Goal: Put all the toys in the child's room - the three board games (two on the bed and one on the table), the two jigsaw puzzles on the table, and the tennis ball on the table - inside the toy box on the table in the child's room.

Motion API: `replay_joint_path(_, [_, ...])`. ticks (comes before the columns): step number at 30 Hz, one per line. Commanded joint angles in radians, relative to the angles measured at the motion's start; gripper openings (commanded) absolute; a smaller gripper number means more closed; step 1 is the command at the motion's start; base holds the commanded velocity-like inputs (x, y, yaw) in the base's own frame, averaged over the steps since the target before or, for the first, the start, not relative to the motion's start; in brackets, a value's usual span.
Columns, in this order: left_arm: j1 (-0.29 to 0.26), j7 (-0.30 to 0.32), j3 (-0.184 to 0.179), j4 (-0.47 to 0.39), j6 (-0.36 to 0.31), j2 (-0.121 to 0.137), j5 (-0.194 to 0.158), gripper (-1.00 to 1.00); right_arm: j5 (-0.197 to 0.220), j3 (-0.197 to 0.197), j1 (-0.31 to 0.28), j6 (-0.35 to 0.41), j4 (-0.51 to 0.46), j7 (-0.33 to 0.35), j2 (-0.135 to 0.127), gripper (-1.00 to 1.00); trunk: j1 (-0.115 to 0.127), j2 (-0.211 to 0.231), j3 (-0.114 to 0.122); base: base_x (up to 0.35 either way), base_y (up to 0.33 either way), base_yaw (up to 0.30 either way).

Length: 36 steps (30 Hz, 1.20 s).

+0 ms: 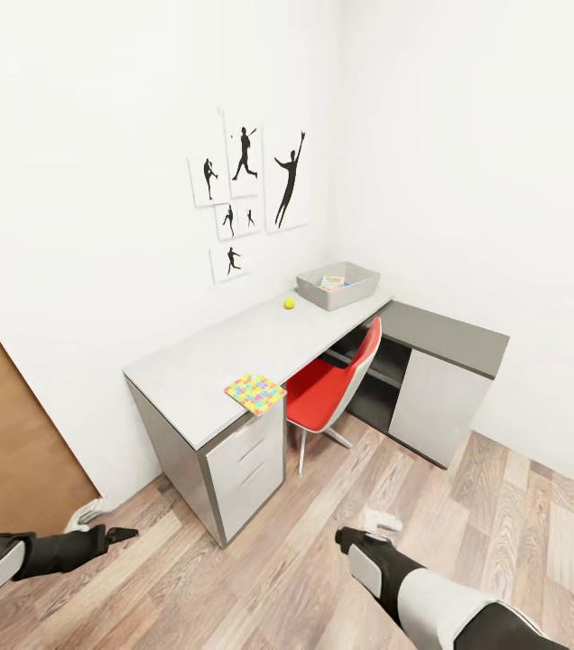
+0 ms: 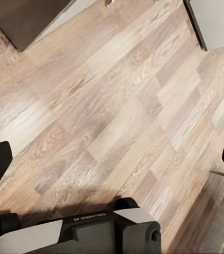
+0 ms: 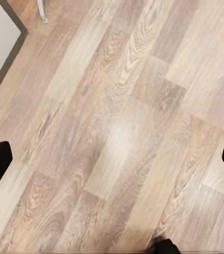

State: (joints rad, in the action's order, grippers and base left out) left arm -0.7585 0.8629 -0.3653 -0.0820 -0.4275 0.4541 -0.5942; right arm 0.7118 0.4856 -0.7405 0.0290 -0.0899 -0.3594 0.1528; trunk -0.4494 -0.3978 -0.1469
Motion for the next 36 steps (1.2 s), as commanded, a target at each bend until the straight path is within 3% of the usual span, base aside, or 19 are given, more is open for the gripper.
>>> replay_joint_path(1, [0.001, 0.003, -0.007, -0.001, -0.007, -0.004, -0.012, 1.00, 0.006, 0.010, 0.009, -0.008, 0.001, -0.003, -0.001, 1.00, -0.001, -0.002, -0.002, 0.000, 0.000, 0.000])
replay_joint_path(6, [0.003, 0.033, -0.001, -0.001, -0.009, -0.015, -0.021, 1.00, 0.006, 0.011, 0.054, -0.025, 0.003, 0.001, -0.014, 1.00, -0.001, -0.002, -0.002, 0.000, 0.000, 0.000])
replay_joint_path(10, [0.004, 0.163, 0.008, -0.002, -0.016, -0.034, -0.027, 1.00, 0.007, 0.013, 0.102, -0.062, -0.003, 0.001, -0.017, 1.00, -0.001, -0.002, -0.002, 0.000, 0.000, 0.000])
replay_joint_path(13, [0.004, 0.281, 0.039, -0.005, -0.023, -0.040, -0.036, 1.00, 0.010, 0.012, 0.110, -0.120, -0.003, 0.000, -0.016, 1.00, -0.001, -0.002, -0.002, 0.000, 0.000, 0.000])
replay_joint_path(14, [0.004, 0.333, 0.065, -0.008, -0.026, -0.046, -0.046, 1.00, 0.012, 0.012, 0.111, -0.138, -0.002, 0.000, -0.015, 1.00, -0.001, -0.002, -0.002, 0.000, 0.000, 0.000])
replay_joint_path(17, [0.004, 0.378, 0.118, -0.012, -0.056, -0.066, -0.072, 1.00, 0.015, 0.010, 0.113, -0.151, -0.003, 0.000, -0.018, 1.00, -0.001, -0.002, -0.002, 0.000, 0.000, 0.000])
replay_joint_path(22, [0.001, 0.396, 0.177, -0.027, -0.120, -0.124, -0.098, 1.00, 0.019, 0.007, 0.113, -0.157, -0.002, 0.000, -0.021, 1.00, -0.001, -0.002, -0.002, 0.000, 0.000, 0.000])
replay_joint_path(28, [0.001, 0.394, 0.259, -0.059, -0.153, -0.216, -0.123, 1.00, 0.020, 0.003, 0.113, -0.160, -0.002, 0.000, -0.023, 1.00, -0.001, -0.002, -0.002, 0.000, 0.000, 0.000])
replay_joint_path(31, [0.001, 0.385, 0.318, -0.061, -0.156, -0.233, -0.140, 1.00, 0.022, 0.000, 0.113, -0.182, -0.002, -0.001, -0.023, 1.00, -0.001, -0.002, -0.002, 0.000, 0.000, 0.000])
replay_joint_path(36, [0.001, 0.370, 0.346, -0.062, -0.156, -0.240, -0.147, 1.00, 0.023, -0.006, 0.099, -0.192, -0.004, -0.002, -0.026, 1.00, -0.001, -0.002, -0.002, 0.000, 0.000, 0.000])
